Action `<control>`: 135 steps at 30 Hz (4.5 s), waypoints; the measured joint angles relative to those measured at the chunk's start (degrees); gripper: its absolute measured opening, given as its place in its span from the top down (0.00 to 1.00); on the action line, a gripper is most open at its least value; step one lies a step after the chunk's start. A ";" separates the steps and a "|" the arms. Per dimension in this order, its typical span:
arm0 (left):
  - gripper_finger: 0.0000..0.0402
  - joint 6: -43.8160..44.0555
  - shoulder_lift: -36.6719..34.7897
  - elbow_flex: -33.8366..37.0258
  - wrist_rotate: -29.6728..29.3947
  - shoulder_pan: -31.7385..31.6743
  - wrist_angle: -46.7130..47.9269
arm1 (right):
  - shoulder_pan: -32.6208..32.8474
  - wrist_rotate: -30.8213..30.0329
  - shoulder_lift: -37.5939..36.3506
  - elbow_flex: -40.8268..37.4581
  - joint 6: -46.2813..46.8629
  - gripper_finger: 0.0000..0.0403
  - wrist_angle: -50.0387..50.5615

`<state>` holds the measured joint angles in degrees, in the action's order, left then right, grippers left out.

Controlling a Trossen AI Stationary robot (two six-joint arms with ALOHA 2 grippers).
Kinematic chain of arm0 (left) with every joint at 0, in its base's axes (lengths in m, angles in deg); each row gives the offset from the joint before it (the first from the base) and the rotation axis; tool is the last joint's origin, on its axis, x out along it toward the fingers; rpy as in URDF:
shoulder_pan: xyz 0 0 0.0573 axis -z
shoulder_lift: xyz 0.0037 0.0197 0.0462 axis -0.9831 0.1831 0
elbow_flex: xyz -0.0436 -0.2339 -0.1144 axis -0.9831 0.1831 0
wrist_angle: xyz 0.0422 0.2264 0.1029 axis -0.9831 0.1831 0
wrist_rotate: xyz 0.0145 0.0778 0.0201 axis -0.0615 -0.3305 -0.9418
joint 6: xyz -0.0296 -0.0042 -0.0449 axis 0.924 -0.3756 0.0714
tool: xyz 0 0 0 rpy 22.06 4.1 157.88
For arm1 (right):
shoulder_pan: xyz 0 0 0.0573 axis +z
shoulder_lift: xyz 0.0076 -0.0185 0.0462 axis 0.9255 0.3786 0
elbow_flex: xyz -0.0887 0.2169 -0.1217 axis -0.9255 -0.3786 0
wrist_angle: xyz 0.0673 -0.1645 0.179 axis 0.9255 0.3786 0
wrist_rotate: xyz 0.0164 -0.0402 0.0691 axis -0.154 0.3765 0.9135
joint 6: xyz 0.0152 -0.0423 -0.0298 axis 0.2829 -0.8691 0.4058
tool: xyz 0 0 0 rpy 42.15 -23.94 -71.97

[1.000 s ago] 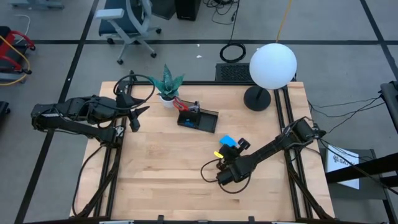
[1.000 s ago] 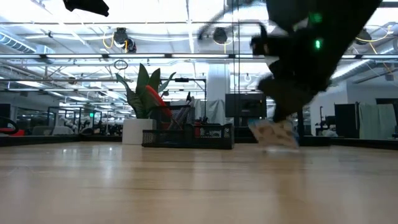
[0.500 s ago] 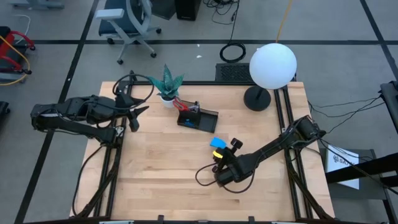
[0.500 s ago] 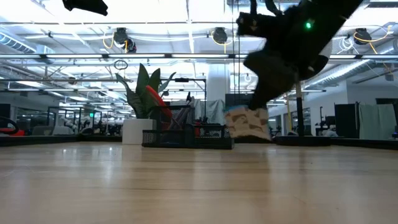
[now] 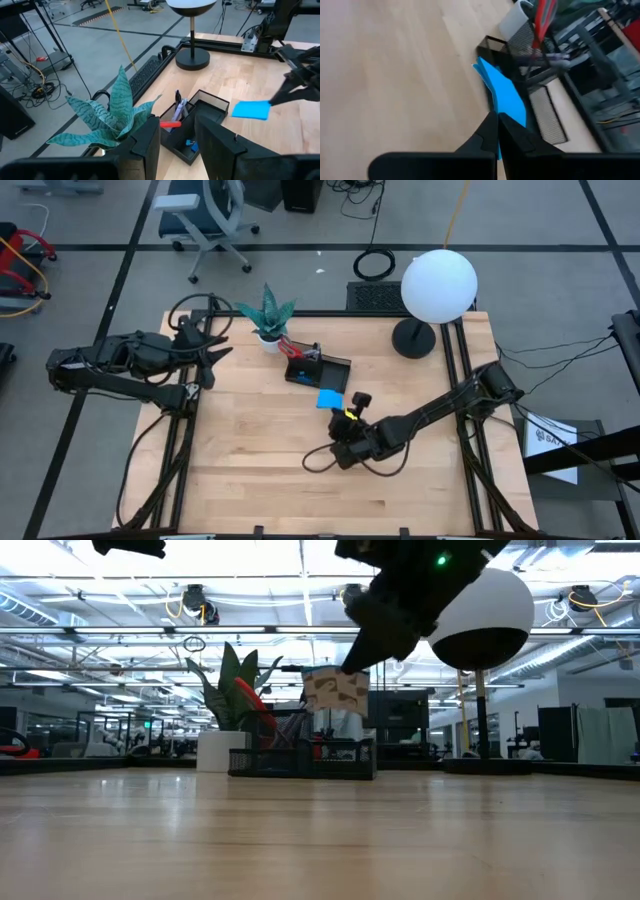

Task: Pick and place office supplies into organizer
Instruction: Put the blue paper into the black desk organizer, then return to Home Position

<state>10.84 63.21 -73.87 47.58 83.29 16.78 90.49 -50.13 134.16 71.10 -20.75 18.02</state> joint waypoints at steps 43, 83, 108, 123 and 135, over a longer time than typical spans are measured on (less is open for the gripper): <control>0.67 0.05 0.00 0.00 0.00 0.02 -0.02 | -13.92 -2.72 0.28 -18.49 -26.47 1.00 -36.83; 0.67 0.18 0.02 -0.02 0.02 0.02 -0.04 | -16.68 10.15 -1.20 -18.45 -23.41 0.33 -37.27; 0.67 3.04 1.71 0.47 0.09 0.04 -1.15 | -8.98 10.59 -15.48 -18.43 -25.03 0.35 -37.26; 0.67 -2.05 1.78 8.76 7.17 5.57 -18.59 | -7.41 10.57 -24.36 -18.43 -26.61 0.34 -37.60; 0.67 -6.29 1.70 14.24 3.26 13.58 -30.49 | -7.73 10.74 -24.99 -18.43 -23.74 0.34 -36.86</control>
<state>4.55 64.91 -59.63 50.84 96.87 -13.71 82.76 -39.39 109.17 52.68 -44.49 -18.84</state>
